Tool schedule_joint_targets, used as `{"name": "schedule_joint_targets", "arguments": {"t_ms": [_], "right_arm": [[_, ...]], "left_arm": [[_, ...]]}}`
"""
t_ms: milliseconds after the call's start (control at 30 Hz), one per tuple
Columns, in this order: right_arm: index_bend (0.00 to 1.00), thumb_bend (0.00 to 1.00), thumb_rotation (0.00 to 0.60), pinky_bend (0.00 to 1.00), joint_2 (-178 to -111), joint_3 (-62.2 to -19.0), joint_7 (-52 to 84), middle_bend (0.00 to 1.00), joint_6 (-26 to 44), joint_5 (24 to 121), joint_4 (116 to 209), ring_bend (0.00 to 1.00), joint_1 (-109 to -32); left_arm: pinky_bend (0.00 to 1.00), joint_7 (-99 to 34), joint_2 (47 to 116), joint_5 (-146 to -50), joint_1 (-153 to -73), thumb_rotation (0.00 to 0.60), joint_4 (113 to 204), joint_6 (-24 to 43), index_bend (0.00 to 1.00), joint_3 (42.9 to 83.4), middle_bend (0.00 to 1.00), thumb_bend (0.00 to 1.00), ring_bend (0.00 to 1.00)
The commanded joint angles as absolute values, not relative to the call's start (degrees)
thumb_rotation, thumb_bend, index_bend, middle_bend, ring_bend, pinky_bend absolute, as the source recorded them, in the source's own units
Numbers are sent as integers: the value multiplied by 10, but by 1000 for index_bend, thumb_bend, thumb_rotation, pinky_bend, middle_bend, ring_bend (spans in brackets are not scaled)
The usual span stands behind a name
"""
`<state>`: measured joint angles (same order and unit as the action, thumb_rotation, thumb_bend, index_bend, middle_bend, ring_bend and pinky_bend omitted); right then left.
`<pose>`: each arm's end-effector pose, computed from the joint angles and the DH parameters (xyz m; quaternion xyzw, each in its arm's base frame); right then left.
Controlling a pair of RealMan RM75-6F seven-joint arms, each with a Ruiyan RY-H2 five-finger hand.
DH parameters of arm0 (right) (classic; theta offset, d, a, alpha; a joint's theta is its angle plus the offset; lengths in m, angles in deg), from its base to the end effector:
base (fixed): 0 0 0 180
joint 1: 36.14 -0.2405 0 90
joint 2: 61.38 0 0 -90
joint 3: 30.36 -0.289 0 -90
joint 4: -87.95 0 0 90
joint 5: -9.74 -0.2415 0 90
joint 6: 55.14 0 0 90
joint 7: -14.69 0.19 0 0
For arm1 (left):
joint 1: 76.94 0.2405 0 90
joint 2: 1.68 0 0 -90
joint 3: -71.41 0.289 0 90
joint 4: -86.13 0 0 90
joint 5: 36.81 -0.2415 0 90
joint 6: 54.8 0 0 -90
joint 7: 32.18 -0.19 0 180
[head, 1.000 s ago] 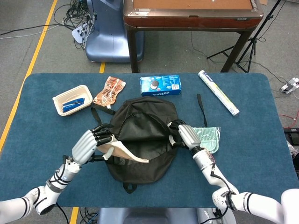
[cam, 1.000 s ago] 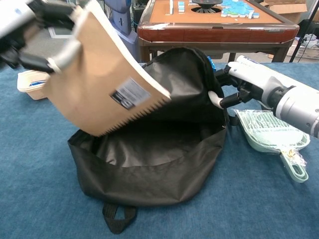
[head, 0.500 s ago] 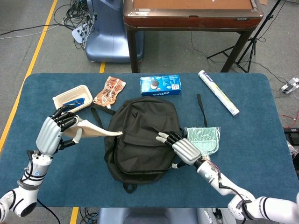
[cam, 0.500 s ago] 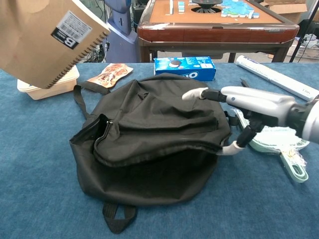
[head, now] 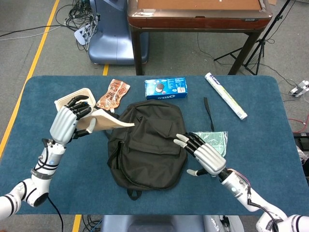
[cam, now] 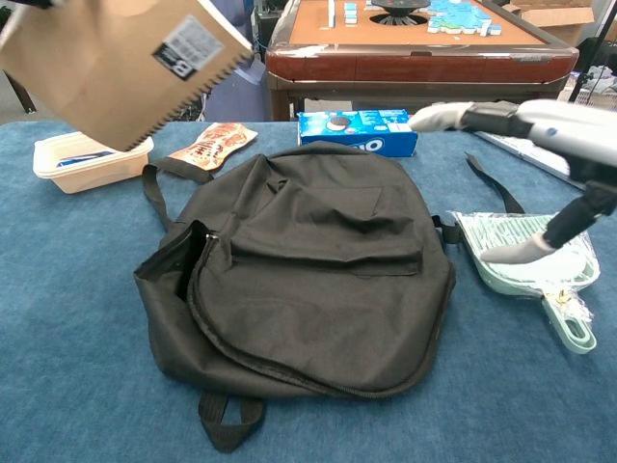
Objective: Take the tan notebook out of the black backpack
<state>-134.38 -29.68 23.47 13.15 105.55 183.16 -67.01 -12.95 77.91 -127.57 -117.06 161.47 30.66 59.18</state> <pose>-0.1892 -0.3134 0.0142 0.7420 -0.3813 0.4722 0.2849 -0.1392 0.4283 0.1043 -0.6129 -0.2415 -0.6680 0.3462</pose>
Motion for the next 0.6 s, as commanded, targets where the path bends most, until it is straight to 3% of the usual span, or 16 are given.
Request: {"name": "schedule_joint_targets", "arguments": {"t_ms": [33,267,600], "right_arm": [[0,0,600,0,-1330,-296,235,0,164,1061,1835,0,-650],[0,0,600,0,-1318,-306,247,0,198,1044,1831,0,-625],[0,0,600,0,-1313,-318,254,0,215,1028,1825,0,-609]], "left_arm": [[230,-133,809,-1273,-1200,600,1582,275,588,581,671,479,458],[230,-150,895,-1266,-1253,600,1485,227,573,572,665,476,450],[230,-190,984,-1269,-1251,600,1385,193,468,624,549,444,402]]}}
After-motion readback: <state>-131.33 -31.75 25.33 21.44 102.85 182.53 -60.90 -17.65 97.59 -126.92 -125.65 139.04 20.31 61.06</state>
